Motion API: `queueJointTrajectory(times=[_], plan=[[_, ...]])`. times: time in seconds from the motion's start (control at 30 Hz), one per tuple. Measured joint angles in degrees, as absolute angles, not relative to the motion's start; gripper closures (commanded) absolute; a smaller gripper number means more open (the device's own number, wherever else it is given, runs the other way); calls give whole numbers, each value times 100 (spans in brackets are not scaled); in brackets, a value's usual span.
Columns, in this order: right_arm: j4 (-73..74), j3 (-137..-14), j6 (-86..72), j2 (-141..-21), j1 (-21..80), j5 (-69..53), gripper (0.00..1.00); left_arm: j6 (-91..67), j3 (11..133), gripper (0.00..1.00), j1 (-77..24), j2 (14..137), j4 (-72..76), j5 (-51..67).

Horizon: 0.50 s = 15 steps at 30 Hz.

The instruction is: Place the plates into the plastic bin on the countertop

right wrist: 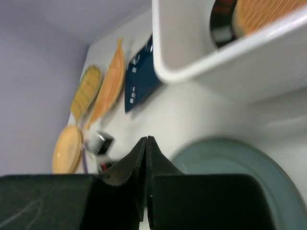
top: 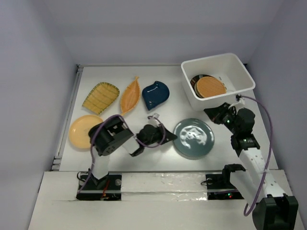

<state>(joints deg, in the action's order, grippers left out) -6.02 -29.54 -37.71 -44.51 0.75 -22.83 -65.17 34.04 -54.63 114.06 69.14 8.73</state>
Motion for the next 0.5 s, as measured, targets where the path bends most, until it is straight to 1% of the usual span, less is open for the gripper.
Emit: queueJointTrajectory(times=[0.07, 0.1, 0.17, 0.2, 0.23, 0.3, 0.33, 0.5], plan=[[-609, -2578, -3848, -4246, 375, -2425, 90, -6543, 2670, 100, -5087, 10842, 7015, 934], [-602, -2438, -3874, -4134, 534, -2475, 72, -6569, 2344, 100, -4888, 10558, 7052, 952], [-598, -2283, -3920, -3931, 812, -2517, 47, -6654, 1772, 100, -4578, 10062, 7159, 987], [-622, -2237, -3944, -3850, 908, -2532, 27, -6678, 1553, 100, -4469, 9867, 7177, 1000], [-676, -2187, -3942, -3782, 989, -2534, 22, -6718, 1330, 100, -4381, 9673, 7190, 1031], [-799, -2080, -3951, -3760, 1063, -2530, 14, -6772, 934, 100, -4263, 9284, 7188, 1066], [-871, -2014, -3977, -3789, 1085, -2528, 12, -6785, 797, 100, -4230, 9094, 7168, 1087], [-1328, -1448, -4211, -4438, 1282, -2397, 10, -6565, 534, 100, -4058, 7741, 6726, 1221]])
